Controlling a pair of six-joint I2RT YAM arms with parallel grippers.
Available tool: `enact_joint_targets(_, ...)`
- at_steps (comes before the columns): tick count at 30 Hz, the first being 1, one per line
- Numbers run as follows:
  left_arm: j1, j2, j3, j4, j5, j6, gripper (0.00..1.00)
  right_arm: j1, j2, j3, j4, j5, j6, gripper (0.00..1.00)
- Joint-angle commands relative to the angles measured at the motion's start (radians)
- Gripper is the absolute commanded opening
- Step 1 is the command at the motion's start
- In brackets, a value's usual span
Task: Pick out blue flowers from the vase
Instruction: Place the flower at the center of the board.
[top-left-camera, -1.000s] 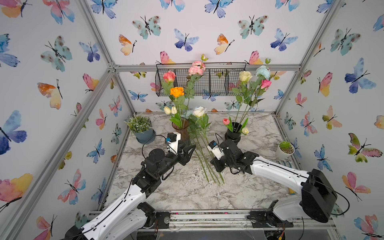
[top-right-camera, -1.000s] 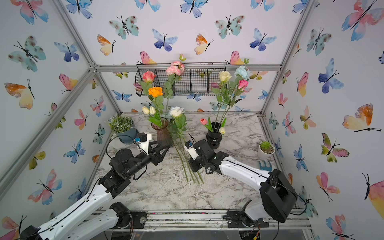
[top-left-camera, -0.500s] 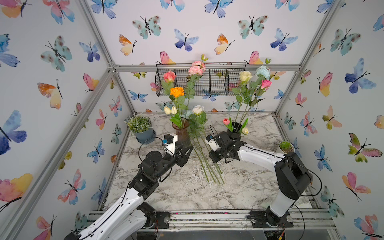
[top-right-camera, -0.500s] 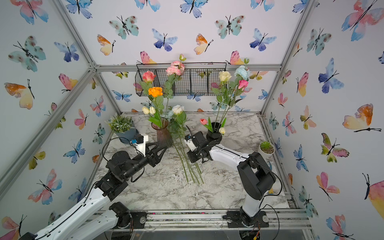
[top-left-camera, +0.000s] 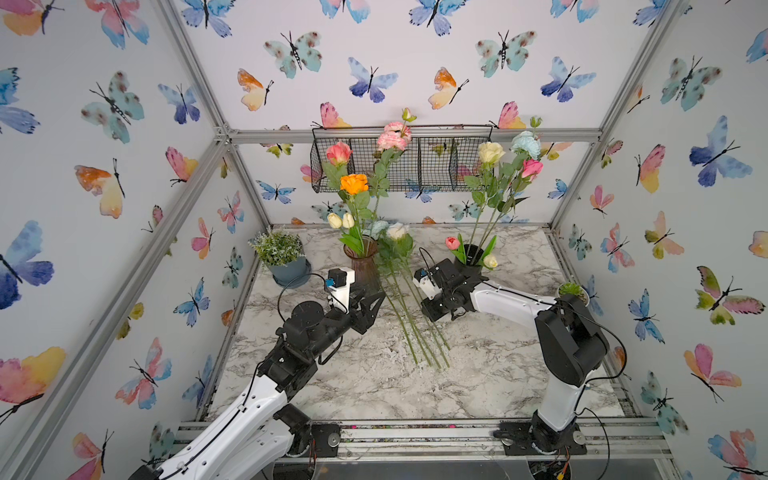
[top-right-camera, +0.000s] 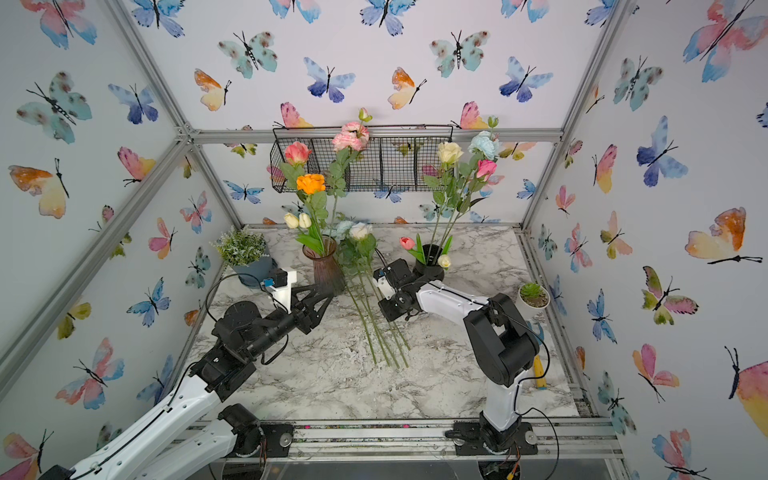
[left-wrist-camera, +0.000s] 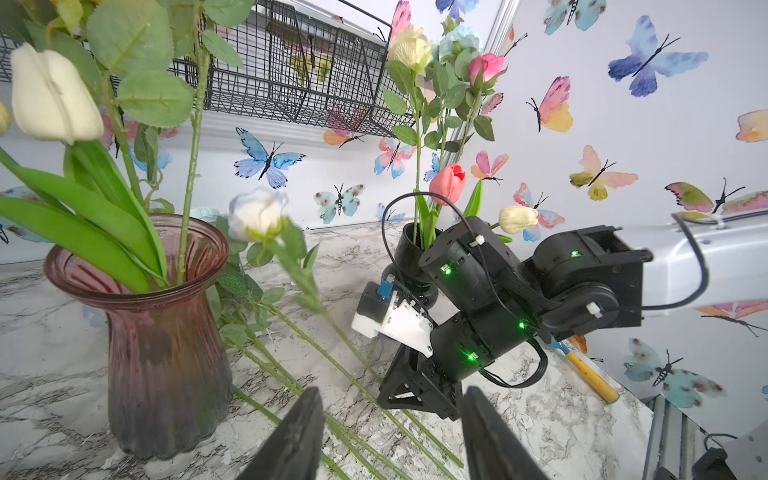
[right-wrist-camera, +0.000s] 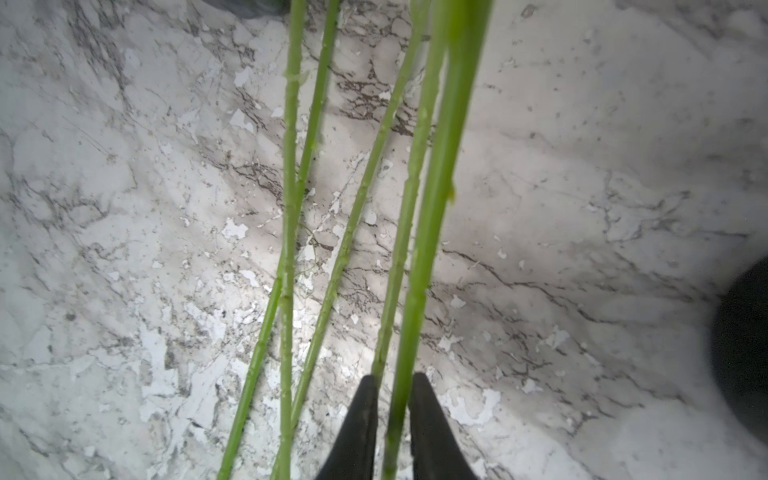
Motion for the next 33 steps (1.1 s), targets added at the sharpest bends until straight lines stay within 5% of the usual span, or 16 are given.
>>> enact_joint_targets(1, 0.006, 0.000, 0.004, -0.006, 0.018, 0.000, 0.54, 0.000, 0.024, 0.015, -0.031, -0.006, -0.016, 0.25)
enact_joint_targets(15, 0.006, 0.046, 0.027, 0.006, 0.041, 0.002, 0.54, -0.001, -0.072, -0.029, -0.036, 0.082, 0.010, 0.33)
enact_joint_targets(27, 0.003, 0.106, 0.028, 0.020, 0.037, 0.026, 0.55, 0.000, -0.656, -0.246, 0.015, 0.076, 0.032, 0.39)
enact_joint_targets(33, -0.001, 0.140, 0.014, 0.074, 0.062, 0.011, 0.55, -0.001, -0.776, -0.128, -0.062, 0.228, 0.023, 0.43)
